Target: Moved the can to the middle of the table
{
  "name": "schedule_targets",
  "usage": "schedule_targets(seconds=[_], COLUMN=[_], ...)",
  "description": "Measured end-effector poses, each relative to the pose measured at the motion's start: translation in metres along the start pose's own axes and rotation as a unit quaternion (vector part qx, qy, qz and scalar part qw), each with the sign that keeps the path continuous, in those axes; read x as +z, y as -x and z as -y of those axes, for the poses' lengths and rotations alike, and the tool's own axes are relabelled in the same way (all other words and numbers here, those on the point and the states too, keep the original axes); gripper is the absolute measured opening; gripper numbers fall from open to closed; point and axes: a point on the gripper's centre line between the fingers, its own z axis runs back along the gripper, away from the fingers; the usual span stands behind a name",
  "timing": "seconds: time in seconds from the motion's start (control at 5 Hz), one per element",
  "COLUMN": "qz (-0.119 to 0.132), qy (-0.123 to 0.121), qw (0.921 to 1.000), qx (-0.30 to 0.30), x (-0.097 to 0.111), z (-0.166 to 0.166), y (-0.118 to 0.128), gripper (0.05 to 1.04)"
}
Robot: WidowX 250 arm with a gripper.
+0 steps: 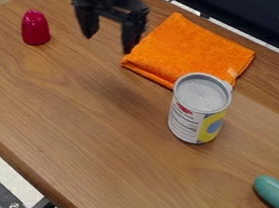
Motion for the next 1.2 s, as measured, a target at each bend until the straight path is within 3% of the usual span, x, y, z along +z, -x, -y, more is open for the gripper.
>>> schedule_targets(seconds=[0.2, 0.4, 0.6, 0.8, 1.0, 1.2], qz=[0.018, 0.049, 0.044, 0.026, 0.034, 0.014], qy=[0.005, 0.032, 0.055, 0.076, 0.069, 0.076], qw=[0.9996, 0.9958, 0.987, 0.9746, 0.9515, 0.9298], qx=[-0.019, -0.071, -0.145, -0.209, -0.298, -0.36], x=[0.001, 0.008, 0.01, 0.008, 0.008, -0.001], z=[0.028, 0.06, 0.095, 0.119, 0.141, 0.157], y=[-0.02, -0.032, -0.034, -0.029, -0.02, -0.009], gripper=[0.999, 0.999, 0.999, 0.999, 0.999, 0.999])
